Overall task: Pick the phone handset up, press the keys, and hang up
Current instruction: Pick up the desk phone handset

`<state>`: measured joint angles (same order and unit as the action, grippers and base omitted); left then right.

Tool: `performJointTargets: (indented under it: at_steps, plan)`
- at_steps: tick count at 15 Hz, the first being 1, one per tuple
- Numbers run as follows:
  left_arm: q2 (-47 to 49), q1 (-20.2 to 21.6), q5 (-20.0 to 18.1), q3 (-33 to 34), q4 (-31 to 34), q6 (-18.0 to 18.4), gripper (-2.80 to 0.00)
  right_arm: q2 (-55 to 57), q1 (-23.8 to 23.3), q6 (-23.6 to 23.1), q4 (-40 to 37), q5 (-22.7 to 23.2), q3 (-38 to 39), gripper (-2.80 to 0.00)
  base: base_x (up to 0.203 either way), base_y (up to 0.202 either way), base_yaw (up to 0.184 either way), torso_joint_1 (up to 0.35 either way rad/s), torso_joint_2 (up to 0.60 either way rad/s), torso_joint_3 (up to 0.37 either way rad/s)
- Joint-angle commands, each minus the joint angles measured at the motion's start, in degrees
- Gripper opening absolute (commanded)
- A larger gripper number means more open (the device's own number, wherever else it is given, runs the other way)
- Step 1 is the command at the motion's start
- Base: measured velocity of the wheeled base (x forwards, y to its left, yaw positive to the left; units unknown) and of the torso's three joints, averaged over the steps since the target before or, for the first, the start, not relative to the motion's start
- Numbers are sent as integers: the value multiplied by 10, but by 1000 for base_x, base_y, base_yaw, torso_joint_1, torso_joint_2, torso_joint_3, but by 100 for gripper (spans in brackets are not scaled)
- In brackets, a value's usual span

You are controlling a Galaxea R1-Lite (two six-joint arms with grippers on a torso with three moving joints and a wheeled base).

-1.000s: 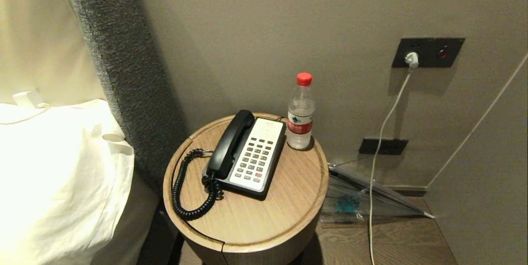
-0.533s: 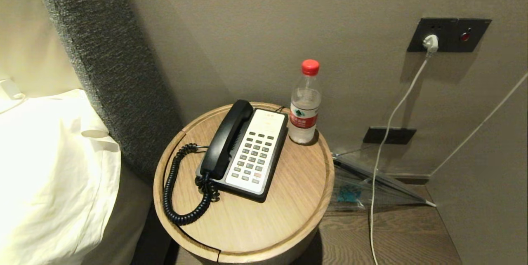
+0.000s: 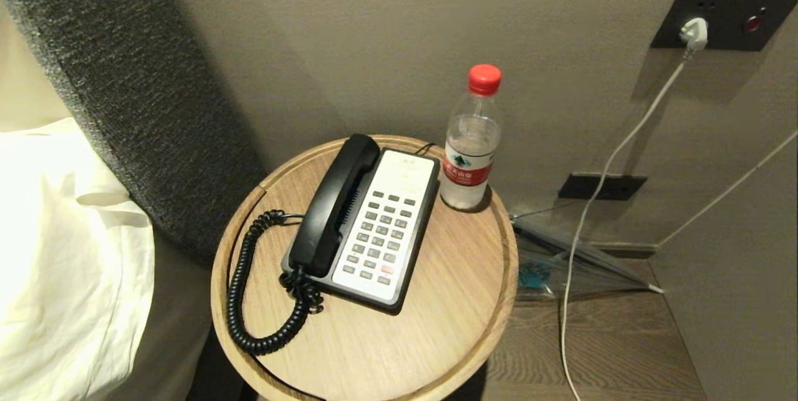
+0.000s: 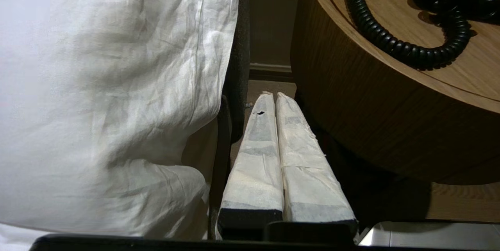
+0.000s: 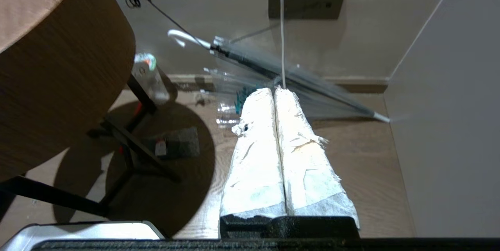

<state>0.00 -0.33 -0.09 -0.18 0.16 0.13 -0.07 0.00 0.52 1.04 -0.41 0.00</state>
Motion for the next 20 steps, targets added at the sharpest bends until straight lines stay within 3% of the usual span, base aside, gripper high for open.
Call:
performJointTargets:
  at_steps: [1, 17, 19, 20]
  plan:
    - [0, 0, 0, 0, 0, 0, -280, -7, 0, 0, 0, 0, 1, -280, 0, 0, 0, 4, 5, -195]
    - [1, 0, -1, -6, 9, 13, -280, -7, 0, 0, 0, 0, 1, -280, 0, 0, 0, 1, 1, -39]
    - [14, 0, -7, -68, 52, 17, -280, -7, 0, 0, 0, 0, 1, -280, 0, 0, 0, 0, 0, 0]
    - [41, 0, -14, -132, 99, 18, -280, -7, 0, 0, 0, 0, 1, -280, 0, 0, 0, 0, 0, 0]
